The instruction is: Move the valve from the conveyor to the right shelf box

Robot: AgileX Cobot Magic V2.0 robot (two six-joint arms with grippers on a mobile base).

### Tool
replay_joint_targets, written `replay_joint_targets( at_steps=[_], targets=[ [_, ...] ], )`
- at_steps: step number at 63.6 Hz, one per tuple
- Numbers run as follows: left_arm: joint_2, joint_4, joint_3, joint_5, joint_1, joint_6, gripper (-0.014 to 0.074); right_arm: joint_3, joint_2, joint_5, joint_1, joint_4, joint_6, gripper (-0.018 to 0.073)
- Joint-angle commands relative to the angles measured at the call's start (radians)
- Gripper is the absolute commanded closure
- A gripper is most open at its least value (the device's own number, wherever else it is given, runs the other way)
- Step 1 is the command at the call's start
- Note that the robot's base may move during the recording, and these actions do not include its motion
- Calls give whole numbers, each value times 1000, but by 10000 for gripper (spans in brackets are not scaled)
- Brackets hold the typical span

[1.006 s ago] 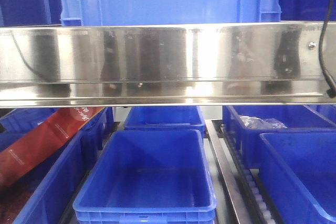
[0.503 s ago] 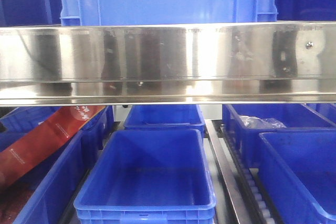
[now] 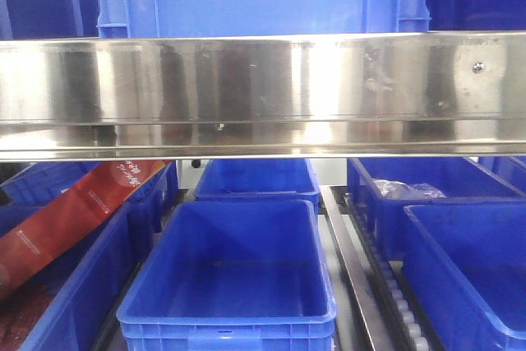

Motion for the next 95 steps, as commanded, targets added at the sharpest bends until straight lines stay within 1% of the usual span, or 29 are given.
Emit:
replay_joint_targets(
  at_steps=[1, 10, 23, 39, 49, 59, 67, 76, 95],
  targets=[
    [-92, 0, 93, -71, -9, 6, 707, 65, -75, -48, 3, -12, -5, 722],
    [-239, 2, 281, -112, -1, 6, 707, 152, -166, -44, 3, -55, -5, 722],
    [-467, 0, 579, -237, 37, 6, 707, 265, -274, -44, 3, -57, -5, 722],
    [-738, -2, 858, -239, 98, 6, 707, 413, -396, -43, 3, -57, -5, 722],
    [-907, -2, 995, -241, 110, 6, 707, 485, -488, -40, 3, -57, -5, 722],
    [-1041, -2, 1076, -241, 110, 6, 707, 490, -542, -17, 3, -57, -5, 722],
    [-1106, -2, 1099, -241, 110, 6, 707, 490, -548, -19, 3, -57, -5, 722],
    [-1133, -2, 1101, -241, 110, 6, 707, 490, -548, -19, 3, -57, -5, 722],
    [-1133, -2, 1101, -241, 110, 6, 707, 490, -548, -19, 3, -57, -5, 722]
  ],
)
